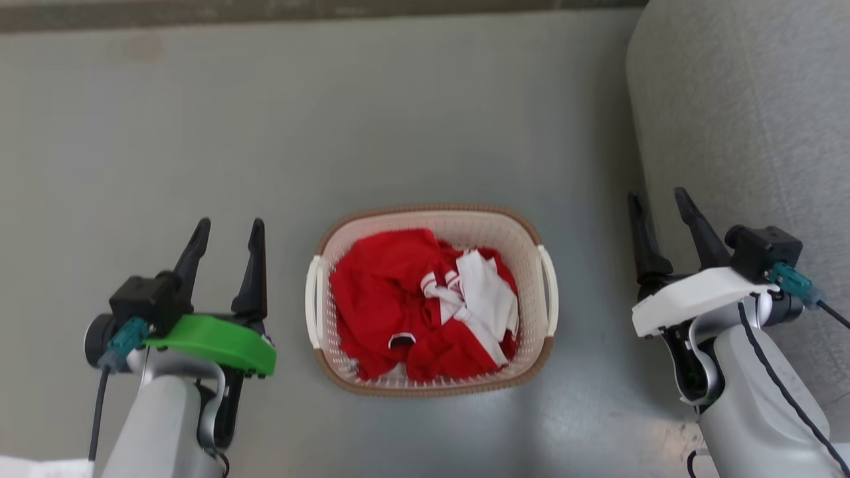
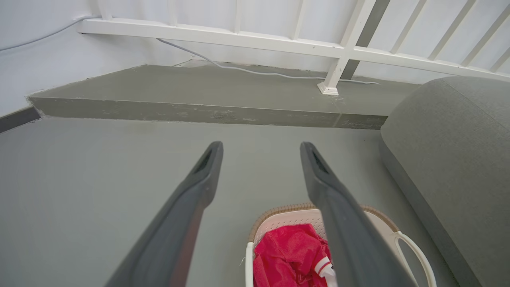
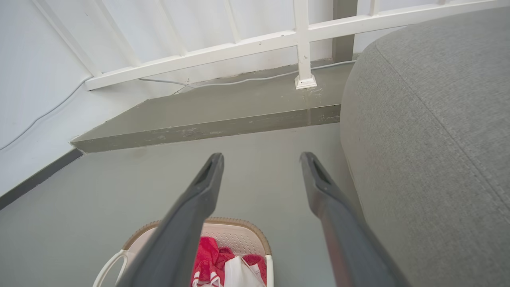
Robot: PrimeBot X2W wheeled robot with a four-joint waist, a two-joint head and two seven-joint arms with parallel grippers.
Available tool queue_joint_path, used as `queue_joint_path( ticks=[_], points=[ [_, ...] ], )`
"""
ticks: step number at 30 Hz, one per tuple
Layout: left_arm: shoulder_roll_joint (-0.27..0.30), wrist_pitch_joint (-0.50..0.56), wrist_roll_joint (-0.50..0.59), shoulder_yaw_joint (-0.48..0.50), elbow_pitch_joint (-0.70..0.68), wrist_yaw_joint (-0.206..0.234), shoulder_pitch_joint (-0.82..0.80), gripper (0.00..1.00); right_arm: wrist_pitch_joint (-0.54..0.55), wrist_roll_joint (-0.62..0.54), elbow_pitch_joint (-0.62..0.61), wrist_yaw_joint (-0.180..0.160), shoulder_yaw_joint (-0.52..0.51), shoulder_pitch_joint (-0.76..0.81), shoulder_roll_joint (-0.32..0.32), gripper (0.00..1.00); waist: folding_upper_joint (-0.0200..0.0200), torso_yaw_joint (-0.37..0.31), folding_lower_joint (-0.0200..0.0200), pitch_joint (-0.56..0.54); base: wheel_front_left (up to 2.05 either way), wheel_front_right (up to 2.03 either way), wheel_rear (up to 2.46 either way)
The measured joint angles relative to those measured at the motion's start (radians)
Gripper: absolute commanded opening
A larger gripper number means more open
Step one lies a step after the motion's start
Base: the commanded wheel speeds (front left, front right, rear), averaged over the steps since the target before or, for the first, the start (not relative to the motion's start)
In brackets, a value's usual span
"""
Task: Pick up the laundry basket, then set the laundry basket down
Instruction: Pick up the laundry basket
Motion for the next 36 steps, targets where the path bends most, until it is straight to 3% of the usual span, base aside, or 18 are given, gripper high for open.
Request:
queue_joint_path(
  ticks=[19, 36],
  points=[
    [-0.008, 0.026, -0.044, -0.088, 0.272, -0.014, -0.207, 1.0, 0.025, 0.011, 0.279, 0.035, 0.05, -0.173, 0.016, 1.0, 0.0, 0.008, 0.0001, 0.268, 0.0, 0.0, 0.0],
    [-0.015, 0.102, -0.164, -0.187, 0.456, -0.015, -0.395, 1.0, 0.081, 0.011, 0.469, 0.061, 0.126, -0.335, 0.026, 1.0, 0.0, 0.01, 0.0, 0.458, 0.0, 0.0, 0.0]
  ],
)
